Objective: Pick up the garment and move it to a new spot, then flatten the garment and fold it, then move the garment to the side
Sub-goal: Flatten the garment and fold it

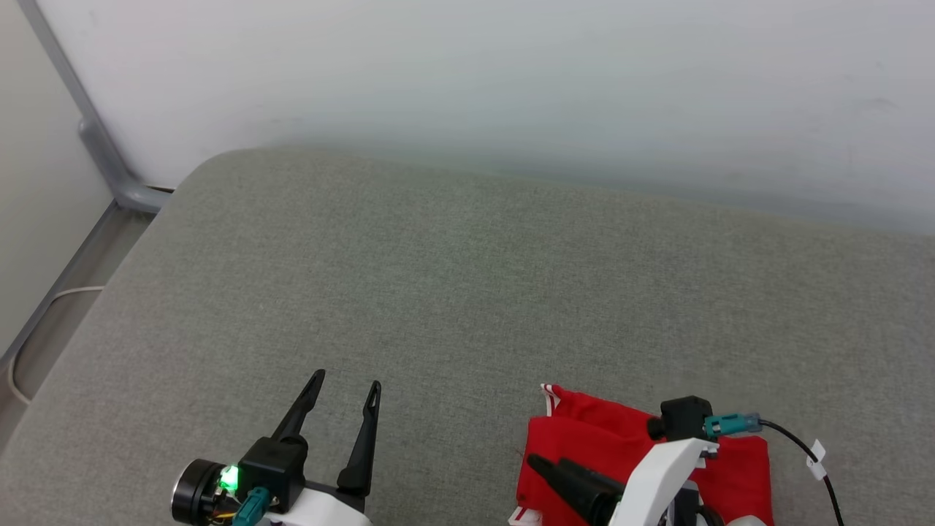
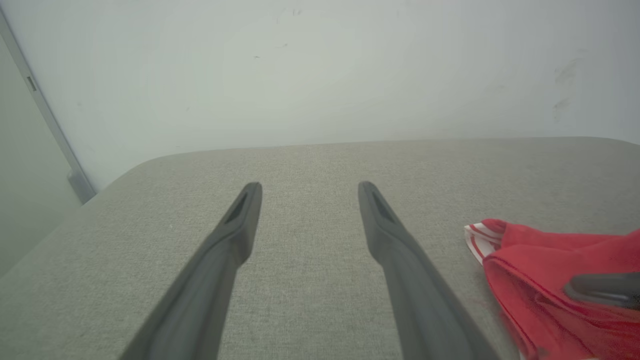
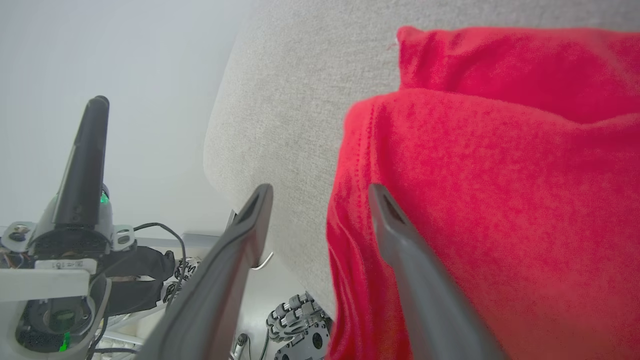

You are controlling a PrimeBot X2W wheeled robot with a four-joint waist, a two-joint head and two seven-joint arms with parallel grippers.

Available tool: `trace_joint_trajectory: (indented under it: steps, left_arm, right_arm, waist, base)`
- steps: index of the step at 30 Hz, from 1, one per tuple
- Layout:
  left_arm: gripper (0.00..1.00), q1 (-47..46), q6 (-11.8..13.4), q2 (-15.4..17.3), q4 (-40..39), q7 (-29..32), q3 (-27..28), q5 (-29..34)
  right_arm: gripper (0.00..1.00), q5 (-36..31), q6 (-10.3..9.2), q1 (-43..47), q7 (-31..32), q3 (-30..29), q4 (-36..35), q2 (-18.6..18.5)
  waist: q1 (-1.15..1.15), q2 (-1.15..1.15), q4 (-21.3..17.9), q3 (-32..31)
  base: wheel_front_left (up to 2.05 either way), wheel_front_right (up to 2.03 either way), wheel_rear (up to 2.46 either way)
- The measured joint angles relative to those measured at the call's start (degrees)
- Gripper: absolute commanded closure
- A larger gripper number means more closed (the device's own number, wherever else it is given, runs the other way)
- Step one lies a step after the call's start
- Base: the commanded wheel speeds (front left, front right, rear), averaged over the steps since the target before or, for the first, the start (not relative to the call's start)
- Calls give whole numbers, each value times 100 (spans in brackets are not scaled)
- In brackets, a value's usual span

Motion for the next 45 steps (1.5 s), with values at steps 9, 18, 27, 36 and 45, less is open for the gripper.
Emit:
trace_joint_trajectory:
  steps: [9,18,27,36,45]
  left_arm:
    - [0,51,-5,1,-46,-2,40,16]
    - [0,10,-45,-45,-164,-8,40,-85]
    - [0,-12,-56,-129,-277,-8,76,-333]
    - [0,86,-64,-162,-348,-8,176,-592]
    - [0,302,-53,-165,-386,-8,198,-740]
  right_arm:
    - [0,-307,0,-376,57,-321,-427,2]
    - [0,-2444,0,-777,-247,-829,-1560,-1022]
    - [0,-2774,1,-117,-1624,-1769,-1855,-1733]
    - [0,-3404,1,848,-3056,-2418,-2106,-1504]
    - [0,-3704,1,1199,-3717,-2568,-1908,-870]
  waist:
    - [0,0,-295,-159]
    - [0,0,-775,-151]
    - [-1,0,-1139,-74]
    - [-1,0,-1313,-20]
    - [-1,0,-1283,-85]
  base:
    - [0,0,0]
    - [0,0,0]
    - [0,0,0]
    - [0,0,0]
    - [0,0,0]
